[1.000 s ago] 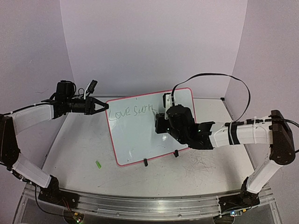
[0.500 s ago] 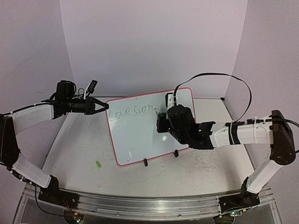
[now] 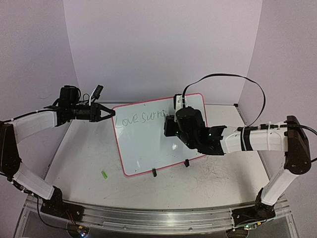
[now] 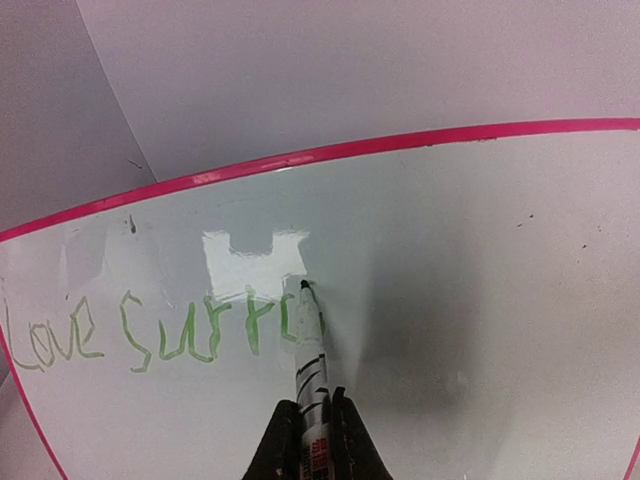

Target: Write a sentence on the whiteboard

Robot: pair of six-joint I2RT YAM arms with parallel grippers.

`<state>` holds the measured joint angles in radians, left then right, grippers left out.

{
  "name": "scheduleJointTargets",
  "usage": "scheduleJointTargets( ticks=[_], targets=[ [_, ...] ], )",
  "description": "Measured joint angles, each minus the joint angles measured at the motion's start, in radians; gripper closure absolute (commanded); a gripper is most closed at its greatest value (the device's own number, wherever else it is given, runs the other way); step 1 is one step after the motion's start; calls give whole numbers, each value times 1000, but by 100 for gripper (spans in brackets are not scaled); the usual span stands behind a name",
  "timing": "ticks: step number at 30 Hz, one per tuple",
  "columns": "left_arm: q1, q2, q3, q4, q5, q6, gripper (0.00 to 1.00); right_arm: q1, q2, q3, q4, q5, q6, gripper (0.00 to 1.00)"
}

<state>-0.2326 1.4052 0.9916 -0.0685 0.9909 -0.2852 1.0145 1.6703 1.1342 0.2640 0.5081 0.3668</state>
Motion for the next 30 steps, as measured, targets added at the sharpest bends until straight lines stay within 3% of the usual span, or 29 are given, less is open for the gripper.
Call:
scheduleJointTargets(
  ticks=[17,30],
  targets=[
    [0,0,0,0,0,0,88,2,1,-3,3,-23,8,100],
    [0,0,0,0,1,0,88,-11,-86,-75,30,-32,-11,100]
  ],
)
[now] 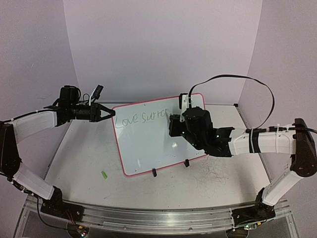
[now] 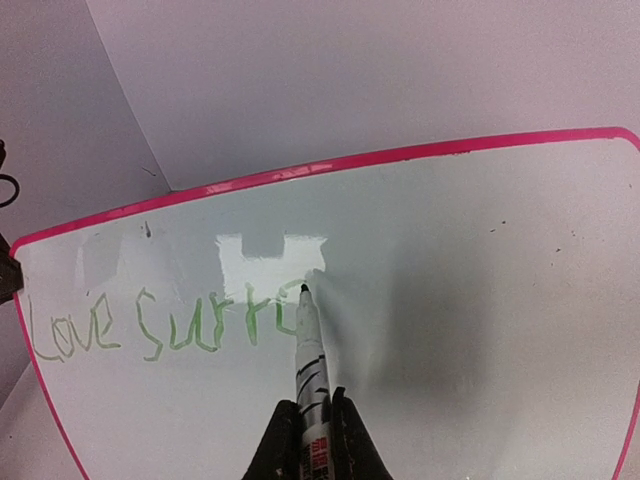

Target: Write a sentence on the whiteboard

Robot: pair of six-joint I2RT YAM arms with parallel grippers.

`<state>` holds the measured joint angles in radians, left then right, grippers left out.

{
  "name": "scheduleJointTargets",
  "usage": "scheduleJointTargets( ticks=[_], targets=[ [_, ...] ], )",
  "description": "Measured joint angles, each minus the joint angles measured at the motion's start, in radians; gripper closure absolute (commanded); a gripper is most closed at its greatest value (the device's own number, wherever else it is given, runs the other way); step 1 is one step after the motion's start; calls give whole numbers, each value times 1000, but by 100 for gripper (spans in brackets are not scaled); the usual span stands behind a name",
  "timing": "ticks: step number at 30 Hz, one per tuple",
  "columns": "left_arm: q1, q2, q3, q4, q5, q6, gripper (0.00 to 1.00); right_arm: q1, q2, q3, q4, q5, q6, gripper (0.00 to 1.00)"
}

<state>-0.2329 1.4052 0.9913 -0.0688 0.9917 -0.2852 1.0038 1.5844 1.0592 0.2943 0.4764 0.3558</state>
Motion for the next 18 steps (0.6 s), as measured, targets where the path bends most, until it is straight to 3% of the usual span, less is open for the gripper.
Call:
scheduleJointTargets(
  ticks=[18],
  targets=[
    [0,0,0,0,0,0,88,-33,50,18,6,-14,-4,100]
  ],
)
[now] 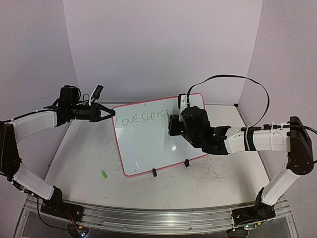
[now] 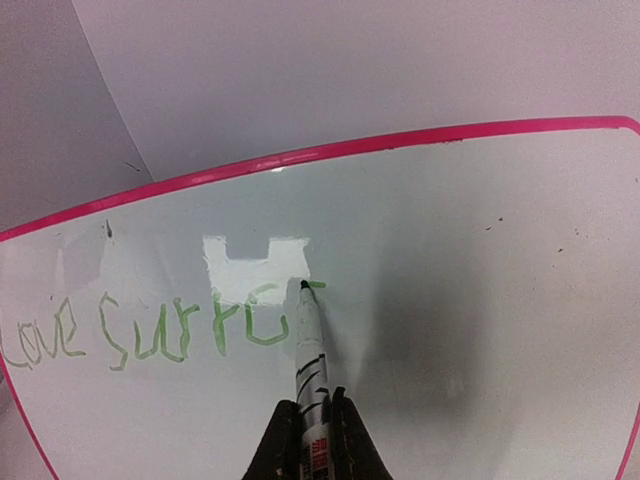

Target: Write a sentence on the whiteboard

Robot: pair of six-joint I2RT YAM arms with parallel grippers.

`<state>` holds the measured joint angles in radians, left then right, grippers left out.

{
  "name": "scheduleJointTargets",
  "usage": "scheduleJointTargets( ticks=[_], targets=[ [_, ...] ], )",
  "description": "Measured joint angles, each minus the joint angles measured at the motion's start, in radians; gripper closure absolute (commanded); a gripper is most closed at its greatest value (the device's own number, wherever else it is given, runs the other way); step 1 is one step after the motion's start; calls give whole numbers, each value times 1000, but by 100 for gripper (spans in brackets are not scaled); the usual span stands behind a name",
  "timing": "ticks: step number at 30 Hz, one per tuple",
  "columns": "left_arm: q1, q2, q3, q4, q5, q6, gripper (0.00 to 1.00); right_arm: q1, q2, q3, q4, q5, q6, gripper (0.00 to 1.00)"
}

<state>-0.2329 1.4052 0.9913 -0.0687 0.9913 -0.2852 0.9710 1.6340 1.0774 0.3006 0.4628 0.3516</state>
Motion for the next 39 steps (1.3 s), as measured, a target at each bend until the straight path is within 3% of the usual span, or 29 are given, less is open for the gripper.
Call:
scheduleJointTargets(
  ticks=[39],
  targets=[
    [0,0,-5,1,0,0,88,1,-18,-29,-25,24,64,100]
  ],
)
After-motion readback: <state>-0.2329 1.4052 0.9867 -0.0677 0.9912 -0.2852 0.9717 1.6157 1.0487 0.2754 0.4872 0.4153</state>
